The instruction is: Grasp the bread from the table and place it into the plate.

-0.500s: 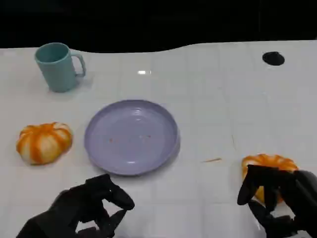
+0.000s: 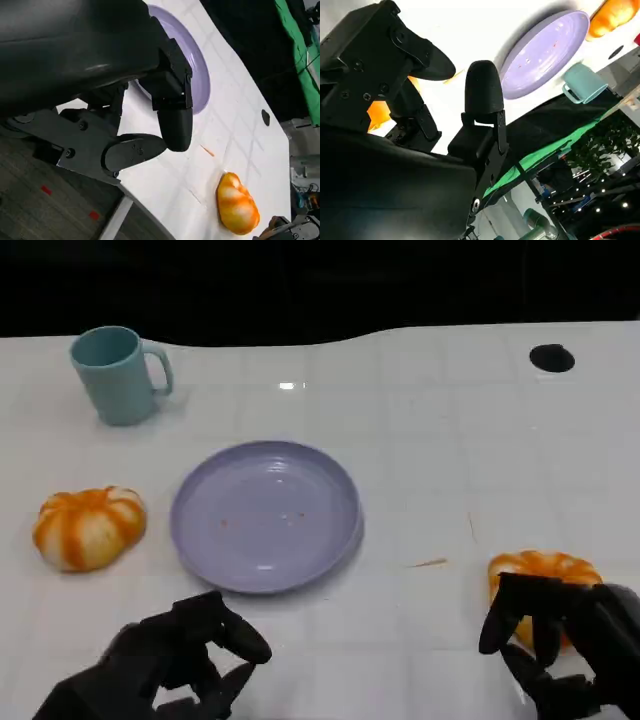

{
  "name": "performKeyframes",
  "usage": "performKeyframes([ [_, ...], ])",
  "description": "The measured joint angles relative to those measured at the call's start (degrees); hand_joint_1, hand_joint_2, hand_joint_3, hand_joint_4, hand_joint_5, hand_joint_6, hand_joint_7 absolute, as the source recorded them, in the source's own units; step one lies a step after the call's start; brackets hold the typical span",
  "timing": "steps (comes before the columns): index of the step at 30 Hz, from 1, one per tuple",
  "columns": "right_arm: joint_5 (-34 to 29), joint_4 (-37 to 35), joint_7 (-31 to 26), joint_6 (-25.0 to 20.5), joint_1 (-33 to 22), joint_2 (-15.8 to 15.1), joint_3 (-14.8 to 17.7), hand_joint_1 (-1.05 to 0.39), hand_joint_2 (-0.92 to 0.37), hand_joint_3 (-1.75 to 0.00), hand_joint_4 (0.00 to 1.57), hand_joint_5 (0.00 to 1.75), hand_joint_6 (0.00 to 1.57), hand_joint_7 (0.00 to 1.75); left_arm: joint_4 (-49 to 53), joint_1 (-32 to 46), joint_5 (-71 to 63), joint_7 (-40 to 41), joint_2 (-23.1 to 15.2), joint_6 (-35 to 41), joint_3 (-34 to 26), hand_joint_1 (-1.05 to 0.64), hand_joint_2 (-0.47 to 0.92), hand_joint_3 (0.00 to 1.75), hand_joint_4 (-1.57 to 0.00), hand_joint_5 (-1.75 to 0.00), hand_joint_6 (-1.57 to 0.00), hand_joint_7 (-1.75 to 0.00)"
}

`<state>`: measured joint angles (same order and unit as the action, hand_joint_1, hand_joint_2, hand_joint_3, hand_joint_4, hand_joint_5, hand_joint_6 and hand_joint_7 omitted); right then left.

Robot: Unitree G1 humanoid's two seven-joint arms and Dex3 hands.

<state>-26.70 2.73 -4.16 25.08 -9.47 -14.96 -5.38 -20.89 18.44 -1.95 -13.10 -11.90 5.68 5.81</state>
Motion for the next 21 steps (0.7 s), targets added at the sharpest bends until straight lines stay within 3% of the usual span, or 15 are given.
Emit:
performKeyframes([
  [9, 0.02, 0.00, 0.00, -0.12, 0.00, 0.00, 0.00, -0.04, -0.23, -1.31, 0.95, 1.74, 0.87, 1.30, 0.00, 0.00, 0.01, 0.00, -0.01, 0.00, 0.00, -0.25, 0.81, 0.62, -0.64, -1.75, -0.64, -1.25],
  [14, 0.59, 1.01, 0.48, -1.13, -0.12, 0.05, 0.01, -0.04, -0.26, -1.22, 0.87, 1.70, 0.89, 1.10, 0.00, -0.01, 0.01, 0.00, -0.01, 0.01, 0.00, -0.24, 0.81, 0.62, -0.63, -1.75, -0.64, -1.25],
  [21, -0.02, 6.54, 2.14, -6.77, -0.64, 0.01, 0.11, -0.17, -0.30, -0.99, 0.81, 1.32, 0.89, 0.79, 0.00, -0.01, 0.03, -0.25, -0.07, 0.00, -0.01, -0.25, 0.82, 0.62, -0.64, -1.75, -0.65, -1.25],
])
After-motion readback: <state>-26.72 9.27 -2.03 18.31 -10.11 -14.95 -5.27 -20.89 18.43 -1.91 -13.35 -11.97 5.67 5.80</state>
